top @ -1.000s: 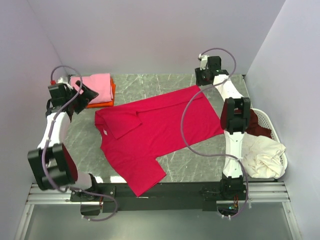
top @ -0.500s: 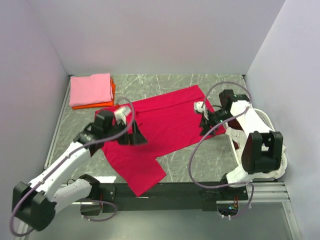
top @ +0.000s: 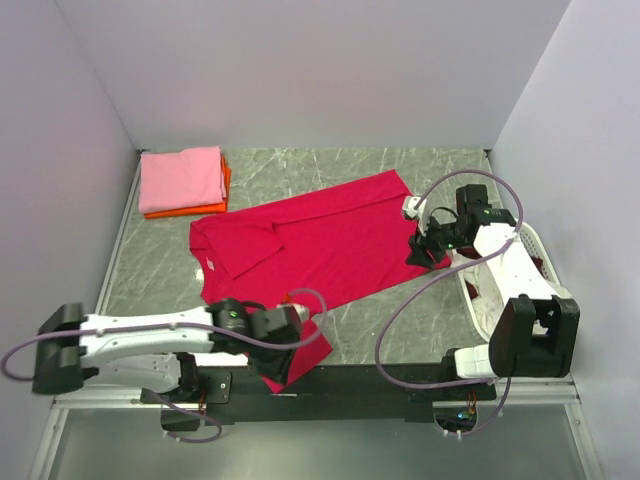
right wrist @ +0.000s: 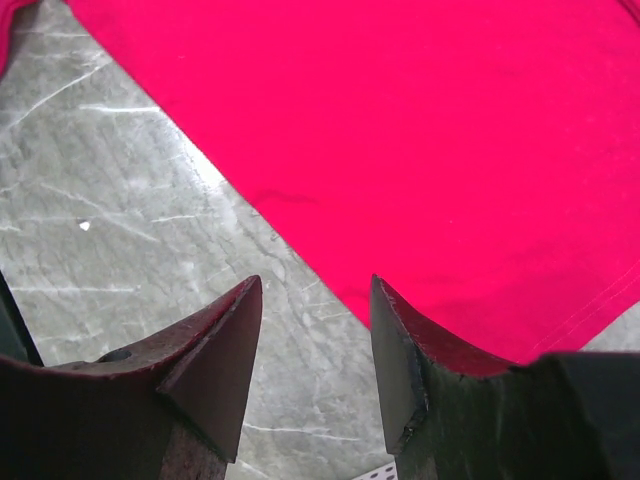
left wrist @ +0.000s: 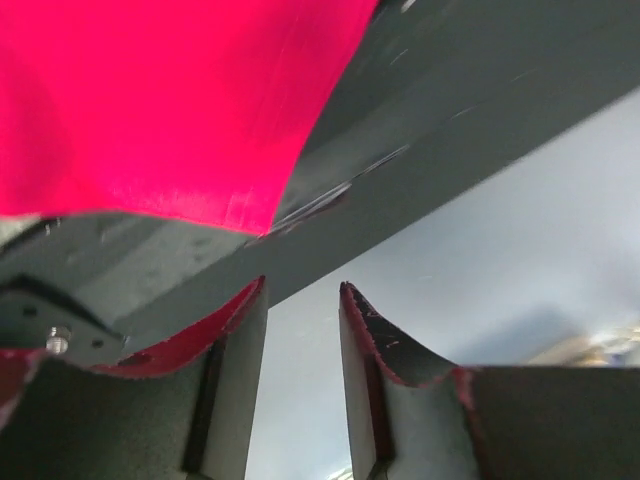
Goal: Fold and stack the t-shirts
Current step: Fold the tshirt
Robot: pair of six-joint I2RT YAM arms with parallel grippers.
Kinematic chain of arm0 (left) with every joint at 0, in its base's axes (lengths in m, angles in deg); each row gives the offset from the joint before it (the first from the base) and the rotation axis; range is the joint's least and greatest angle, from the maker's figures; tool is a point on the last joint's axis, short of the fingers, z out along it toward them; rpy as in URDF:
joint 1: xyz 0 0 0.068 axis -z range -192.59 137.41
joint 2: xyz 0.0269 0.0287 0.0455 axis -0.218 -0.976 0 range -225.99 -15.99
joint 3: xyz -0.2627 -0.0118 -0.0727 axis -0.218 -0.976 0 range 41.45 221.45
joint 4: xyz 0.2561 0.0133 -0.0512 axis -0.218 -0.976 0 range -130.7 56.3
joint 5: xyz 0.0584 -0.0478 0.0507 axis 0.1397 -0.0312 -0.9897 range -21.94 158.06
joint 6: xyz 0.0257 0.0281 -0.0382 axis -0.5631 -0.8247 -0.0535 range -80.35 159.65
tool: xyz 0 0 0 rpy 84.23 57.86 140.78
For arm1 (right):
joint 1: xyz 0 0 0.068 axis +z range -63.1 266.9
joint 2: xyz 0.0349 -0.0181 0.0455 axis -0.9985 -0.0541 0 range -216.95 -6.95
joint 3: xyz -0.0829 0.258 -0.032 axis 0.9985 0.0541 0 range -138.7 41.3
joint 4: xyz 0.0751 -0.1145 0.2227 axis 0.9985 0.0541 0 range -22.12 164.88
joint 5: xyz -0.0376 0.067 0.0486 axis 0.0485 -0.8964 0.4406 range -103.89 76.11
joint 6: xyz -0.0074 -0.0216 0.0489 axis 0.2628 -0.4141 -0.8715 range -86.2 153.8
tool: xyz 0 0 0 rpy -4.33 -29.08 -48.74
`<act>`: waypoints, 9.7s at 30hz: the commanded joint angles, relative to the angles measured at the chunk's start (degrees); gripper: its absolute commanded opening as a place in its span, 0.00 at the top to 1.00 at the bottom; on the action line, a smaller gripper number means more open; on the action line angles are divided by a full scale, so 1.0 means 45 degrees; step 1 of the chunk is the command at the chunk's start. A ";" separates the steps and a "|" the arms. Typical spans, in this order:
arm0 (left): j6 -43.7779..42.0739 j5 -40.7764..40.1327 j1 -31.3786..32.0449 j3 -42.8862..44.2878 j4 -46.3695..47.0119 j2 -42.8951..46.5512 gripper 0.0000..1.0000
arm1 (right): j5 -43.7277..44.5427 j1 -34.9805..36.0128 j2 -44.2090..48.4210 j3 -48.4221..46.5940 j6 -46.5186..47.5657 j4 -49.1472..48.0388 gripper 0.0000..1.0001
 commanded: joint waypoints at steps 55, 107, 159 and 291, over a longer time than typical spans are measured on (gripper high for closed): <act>-0.0916 -0.3444 -0.2639 0.2099 -0.2732 0.0234 1.00 | 0.8521 0.1136 -0.3063 0.0522 0.5317 -0.2300 0.53; -0.4704 -0.4361 -0.7580 0.5652 -0.0797 -0.0427 1.00 | 1.0672 0.1743 -0.4722 -0.2561 0.3129 -0.3122 1.00; -0.7206 -0.3111 -1.2288 0.9189 0.1000 -0.5741 1.00 | 1.0828 0.1469 -0.8961 -0.7367 -0.0505 -0.3298 1.00; -0.3866 0.1771 -2.0765 -0.0342 0.2992 -0.0663 0.98 | 0.9637 0.5219 -0.2111 0.2920 0.2855 -0.1701 1.00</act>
